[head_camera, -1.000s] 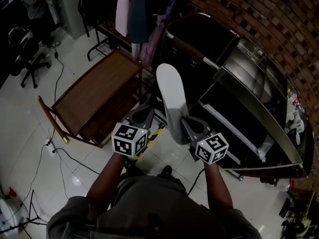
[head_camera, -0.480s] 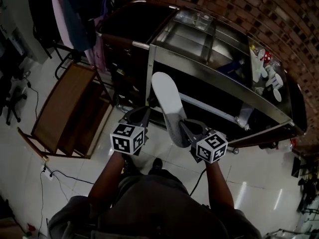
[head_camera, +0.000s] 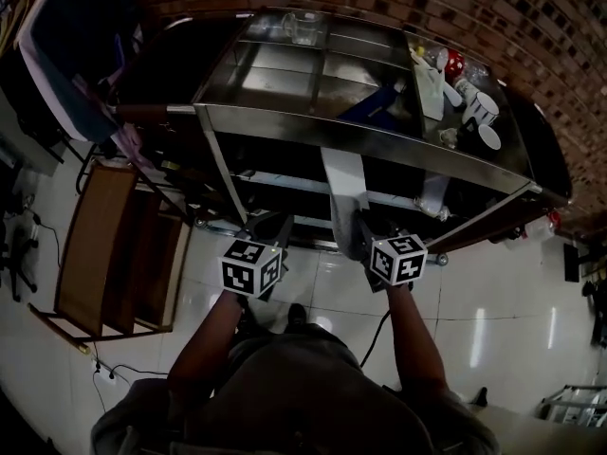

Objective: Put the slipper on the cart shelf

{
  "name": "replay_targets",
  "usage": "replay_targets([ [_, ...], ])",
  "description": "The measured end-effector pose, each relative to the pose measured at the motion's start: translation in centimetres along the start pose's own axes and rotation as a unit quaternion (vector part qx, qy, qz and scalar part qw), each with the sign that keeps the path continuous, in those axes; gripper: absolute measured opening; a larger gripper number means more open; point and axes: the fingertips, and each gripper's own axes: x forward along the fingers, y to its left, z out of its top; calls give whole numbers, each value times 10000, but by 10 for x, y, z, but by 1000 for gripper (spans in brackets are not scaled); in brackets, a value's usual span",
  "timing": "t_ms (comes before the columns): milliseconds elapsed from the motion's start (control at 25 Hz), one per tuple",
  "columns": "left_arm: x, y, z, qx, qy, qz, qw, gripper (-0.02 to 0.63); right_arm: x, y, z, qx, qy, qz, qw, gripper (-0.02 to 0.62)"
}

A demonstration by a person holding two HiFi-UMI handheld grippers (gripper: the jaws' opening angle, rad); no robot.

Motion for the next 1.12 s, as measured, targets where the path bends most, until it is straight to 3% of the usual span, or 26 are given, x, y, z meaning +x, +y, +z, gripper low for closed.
replay_targets([
  [320,39,-22,1,136,152,-292,9994,8,31,-75,10,284,-232,-756,9965,11],
  [600,50,-15,6,86,181,-177,9996,8,72,-116,17,489,-302,-1113,9921,11],
  [960,49,14,14,-38,137,57,9999,8,115,-128,23,661,-348,-1154,9905,11],
  [1120,49,18,19,-49,81,36,9999,8,110,-117,34,524,-453,-955,9930,118],
])
